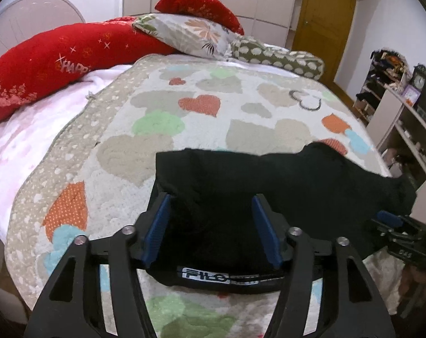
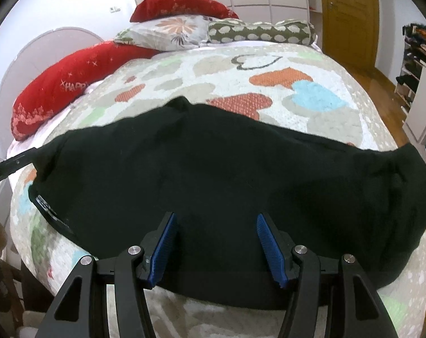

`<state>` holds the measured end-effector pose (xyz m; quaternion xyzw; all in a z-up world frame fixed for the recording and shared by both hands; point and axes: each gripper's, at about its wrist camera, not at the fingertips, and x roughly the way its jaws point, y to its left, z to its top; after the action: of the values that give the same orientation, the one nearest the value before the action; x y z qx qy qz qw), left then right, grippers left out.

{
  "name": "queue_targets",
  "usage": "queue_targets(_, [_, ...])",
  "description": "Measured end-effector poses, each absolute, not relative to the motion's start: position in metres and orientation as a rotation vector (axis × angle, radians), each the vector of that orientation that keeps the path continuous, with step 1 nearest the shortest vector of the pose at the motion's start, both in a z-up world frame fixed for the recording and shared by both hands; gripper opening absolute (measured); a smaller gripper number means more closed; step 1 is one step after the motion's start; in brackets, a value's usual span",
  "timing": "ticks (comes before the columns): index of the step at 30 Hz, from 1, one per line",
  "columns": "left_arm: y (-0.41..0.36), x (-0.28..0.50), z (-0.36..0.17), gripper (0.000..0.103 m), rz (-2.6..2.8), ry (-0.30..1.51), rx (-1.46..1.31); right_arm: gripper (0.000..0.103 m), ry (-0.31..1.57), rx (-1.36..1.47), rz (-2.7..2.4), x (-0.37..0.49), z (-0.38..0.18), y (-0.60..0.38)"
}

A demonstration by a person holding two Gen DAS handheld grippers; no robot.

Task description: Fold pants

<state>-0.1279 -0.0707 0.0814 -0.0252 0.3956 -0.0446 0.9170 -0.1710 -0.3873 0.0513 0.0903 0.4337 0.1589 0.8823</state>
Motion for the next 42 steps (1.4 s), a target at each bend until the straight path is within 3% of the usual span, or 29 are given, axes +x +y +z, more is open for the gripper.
queue_targets(8, [-0.055, -0.12, 0.04, 0.067, -0.063, 0.926, -0.094, 0.057, 0.891, 0.217, 0.309, -0.187, 0.041, -0.416])
queue_targets(23, [-0.068, -0.142, 0.111, 0.067, -0.123, 0.784, -0.056, 0.057, 0.812, 0.313, 0.08, -0.202, 0.063, -0.499])
queue_targets(29, [-0.09, -0.13, 0.08, 0.067, -0.161, 0.862, -0.036, 0.057, 0.775, 0.358, 0.101, -0.18, 0.061, -0.52])
queue_targets(32, [-0.097, -0.125, 0.059, 0.067, -0.148, 0.91, -0.005, 0.057, 0.891, 0.274, -0.063, -0.155, 0.038, -0.529])
queue_targets(35, [-0.098, -0.122, 0.044, 0.067, -0.138, 0.942, 0.013, 0.057, 0.915, 0.378, -0.08, -0.154, 0.026, -0.549])
queue_targets(42, [-0.1, -0.12, 0.039, 0.067, -0.126, 0.931, 0.028, 0.057, 0.819, 0.363, -0.042, -0.181, 0.055, -0.54])
